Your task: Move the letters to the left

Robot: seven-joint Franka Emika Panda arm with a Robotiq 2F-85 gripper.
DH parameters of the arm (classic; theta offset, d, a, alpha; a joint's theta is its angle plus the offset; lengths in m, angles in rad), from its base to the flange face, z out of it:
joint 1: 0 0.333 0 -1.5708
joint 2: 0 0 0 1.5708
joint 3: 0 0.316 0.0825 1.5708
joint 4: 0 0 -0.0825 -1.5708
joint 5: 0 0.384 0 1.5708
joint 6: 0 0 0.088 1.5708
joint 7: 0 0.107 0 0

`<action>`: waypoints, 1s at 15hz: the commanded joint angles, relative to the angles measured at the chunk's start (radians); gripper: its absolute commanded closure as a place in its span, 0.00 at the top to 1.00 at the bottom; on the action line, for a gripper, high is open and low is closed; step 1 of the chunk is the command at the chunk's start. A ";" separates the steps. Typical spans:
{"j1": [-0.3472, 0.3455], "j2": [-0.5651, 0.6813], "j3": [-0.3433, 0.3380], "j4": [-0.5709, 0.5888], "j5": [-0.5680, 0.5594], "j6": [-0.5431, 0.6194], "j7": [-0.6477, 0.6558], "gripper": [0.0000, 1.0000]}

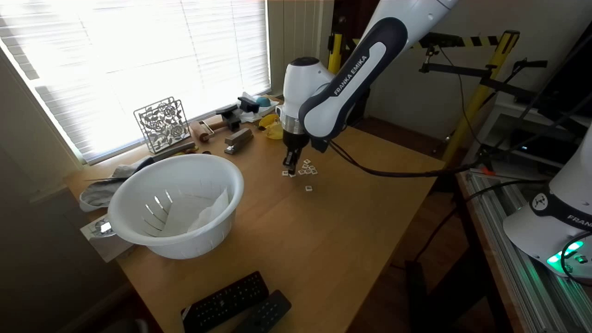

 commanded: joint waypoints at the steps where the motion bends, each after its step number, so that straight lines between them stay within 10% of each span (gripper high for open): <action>1: 0.006 -0.008 0.005 -0.051 0.031 -0.033 0.028 0.00; 15: -0.014 -0.065 0.026 -0.153 0.168 -0.045 0.067 0.00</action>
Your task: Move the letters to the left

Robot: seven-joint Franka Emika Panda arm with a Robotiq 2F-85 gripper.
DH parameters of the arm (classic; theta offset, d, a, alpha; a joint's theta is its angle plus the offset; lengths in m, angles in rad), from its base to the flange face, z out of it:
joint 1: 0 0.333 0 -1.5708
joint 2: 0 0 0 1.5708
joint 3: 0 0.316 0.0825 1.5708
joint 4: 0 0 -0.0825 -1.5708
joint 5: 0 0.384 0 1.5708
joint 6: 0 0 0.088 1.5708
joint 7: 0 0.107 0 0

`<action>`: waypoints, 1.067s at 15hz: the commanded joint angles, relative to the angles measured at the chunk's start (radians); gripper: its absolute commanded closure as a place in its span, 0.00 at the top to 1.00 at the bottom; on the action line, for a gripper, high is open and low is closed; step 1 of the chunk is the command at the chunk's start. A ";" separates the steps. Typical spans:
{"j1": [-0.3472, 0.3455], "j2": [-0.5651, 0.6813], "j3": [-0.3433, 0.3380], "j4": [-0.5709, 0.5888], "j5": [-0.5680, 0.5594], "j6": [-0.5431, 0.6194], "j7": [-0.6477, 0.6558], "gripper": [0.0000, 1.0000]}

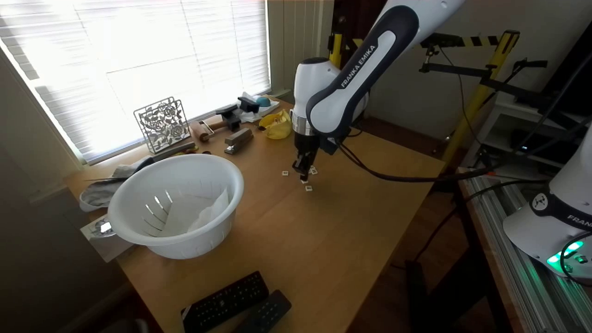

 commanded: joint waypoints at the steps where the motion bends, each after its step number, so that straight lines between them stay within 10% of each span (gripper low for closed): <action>1: -0.013 0.003 0.019 -0.046 0.046 -0.004 0.012 0.00; 16: -0.005 0.011 0.011 -0.041 0.066 -0.010 0.057 0.00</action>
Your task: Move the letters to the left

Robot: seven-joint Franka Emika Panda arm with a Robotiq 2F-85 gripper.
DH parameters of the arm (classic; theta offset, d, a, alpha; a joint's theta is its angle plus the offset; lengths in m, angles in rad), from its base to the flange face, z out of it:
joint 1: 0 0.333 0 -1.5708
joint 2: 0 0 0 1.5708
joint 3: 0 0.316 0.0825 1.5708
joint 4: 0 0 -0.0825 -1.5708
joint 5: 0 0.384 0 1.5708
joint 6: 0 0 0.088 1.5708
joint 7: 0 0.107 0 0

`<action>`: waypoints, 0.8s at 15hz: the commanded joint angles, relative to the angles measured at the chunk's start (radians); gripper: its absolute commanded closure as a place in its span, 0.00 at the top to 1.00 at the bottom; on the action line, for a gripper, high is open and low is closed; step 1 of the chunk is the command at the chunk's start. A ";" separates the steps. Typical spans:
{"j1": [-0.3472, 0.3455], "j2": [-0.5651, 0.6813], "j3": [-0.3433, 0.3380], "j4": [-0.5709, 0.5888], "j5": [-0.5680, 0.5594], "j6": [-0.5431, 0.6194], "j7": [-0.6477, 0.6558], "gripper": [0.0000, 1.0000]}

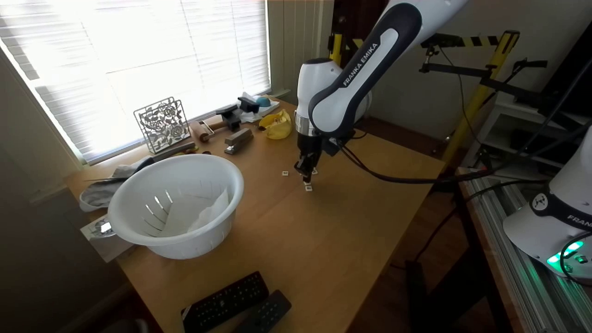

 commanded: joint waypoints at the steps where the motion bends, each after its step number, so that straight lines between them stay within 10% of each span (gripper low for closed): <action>1: -0.003 0.029 0.009 -0.010 0.030 -0.012 0.019 0.00; 12: -0.001 0.031 0.011 -0.003 0.038 -0.033 0.037 0.00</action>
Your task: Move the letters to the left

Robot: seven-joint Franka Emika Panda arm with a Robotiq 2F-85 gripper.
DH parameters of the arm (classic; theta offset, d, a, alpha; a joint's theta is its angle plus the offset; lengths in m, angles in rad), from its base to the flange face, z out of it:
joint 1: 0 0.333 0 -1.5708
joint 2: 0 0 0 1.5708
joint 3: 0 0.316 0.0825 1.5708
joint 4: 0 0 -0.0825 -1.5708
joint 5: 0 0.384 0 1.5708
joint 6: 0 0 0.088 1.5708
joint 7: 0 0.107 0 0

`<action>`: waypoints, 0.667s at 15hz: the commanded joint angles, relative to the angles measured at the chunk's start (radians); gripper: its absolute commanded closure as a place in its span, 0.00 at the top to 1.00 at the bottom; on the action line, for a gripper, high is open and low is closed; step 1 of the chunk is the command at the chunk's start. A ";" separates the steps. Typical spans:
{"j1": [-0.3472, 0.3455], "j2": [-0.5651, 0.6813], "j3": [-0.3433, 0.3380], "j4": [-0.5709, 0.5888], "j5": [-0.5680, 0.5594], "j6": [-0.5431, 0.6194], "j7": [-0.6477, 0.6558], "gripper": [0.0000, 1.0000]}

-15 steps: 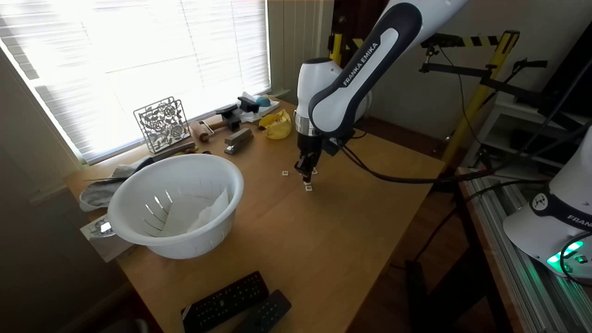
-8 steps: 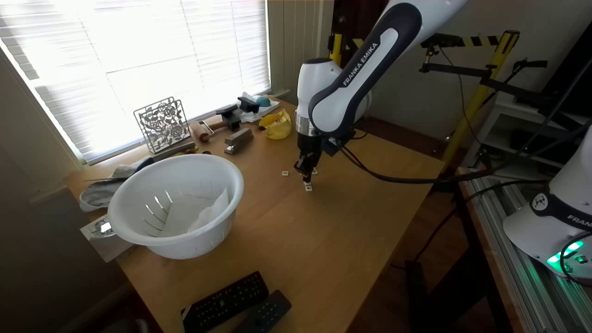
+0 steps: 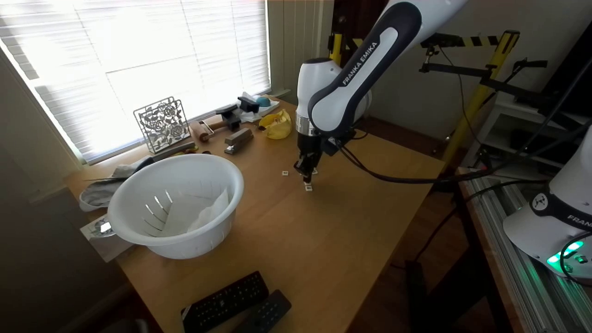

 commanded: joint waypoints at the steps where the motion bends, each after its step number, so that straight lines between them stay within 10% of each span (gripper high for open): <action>1: -0.001 0.031 0.011 -0.003 0.029 -0.024 0.006 0.00; 10: 0.000 0.035 0.008 0.004 0.031 -0.030 0.012 0.00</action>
